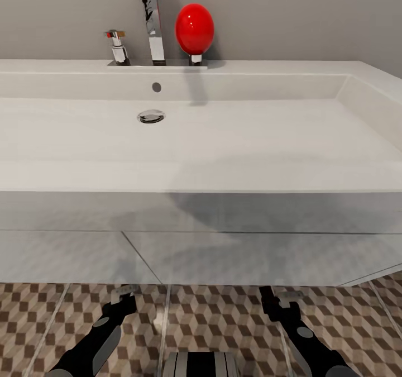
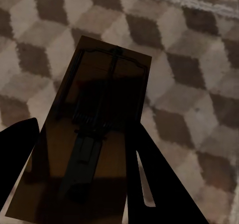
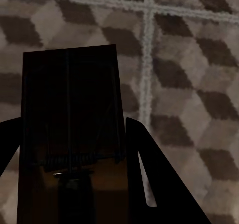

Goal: Take the four mousetraps from the cabinet in the bathroom and place them on the bathroom floor. Make sure all four end up on the same floor surface, and ensure that at least two of them are either under or directly next to the same bathroom sink.

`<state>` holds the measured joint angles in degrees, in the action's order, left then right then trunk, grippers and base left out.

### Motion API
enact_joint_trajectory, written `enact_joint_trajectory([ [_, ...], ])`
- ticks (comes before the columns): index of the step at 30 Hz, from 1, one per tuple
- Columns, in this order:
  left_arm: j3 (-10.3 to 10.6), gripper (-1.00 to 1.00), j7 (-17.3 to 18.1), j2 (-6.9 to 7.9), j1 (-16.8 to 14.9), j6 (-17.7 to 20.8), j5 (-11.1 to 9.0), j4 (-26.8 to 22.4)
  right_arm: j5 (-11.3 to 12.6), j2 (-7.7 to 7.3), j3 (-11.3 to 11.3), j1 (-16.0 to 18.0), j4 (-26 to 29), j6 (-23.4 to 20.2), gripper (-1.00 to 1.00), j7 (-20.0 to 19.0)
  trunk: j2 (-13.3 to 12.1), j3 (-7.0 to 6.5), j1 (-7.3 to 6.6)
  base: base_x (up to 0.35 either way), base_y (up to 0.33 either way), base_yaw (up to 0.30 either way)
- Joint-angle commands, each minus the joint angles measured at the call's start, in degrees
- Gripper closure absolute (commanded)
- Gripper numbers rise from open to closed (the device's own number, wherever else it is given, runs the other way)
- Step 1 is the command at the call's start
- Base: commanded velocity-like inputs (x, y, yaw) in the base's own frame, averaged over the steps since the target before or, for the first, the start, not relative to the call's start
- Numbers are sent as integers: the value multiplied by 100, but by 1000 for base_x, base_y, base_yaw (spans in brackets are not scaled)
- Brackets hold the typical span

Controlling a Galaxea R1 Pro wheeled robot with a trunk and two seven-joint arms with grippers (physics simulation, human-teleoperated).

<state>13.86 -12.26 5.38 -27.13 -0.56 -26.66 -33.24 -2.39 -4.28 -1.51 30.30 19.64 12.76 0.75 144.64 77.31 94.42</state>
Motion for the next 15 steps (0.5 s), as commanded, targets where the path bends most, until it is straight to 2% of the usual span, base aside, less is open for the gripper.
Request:
enact_joint_trajectory([
  [1,48,100,-48,8,-2,-6,-50,-7,-6,-3,-14,3,-4,17,100,-4,1,4,-1,0,0,0],
  [6,47,100,-48,20,-2,-6,-45,-7,-7,-3,-15,3,-4,17,100,-7,1,4,-1,0,0,0],
  [15,47,100,-48,13,-2,-6,-44,-7,-2,-3,-14,3,-4,17,100,-6,13,203,22,0,0,0],
])
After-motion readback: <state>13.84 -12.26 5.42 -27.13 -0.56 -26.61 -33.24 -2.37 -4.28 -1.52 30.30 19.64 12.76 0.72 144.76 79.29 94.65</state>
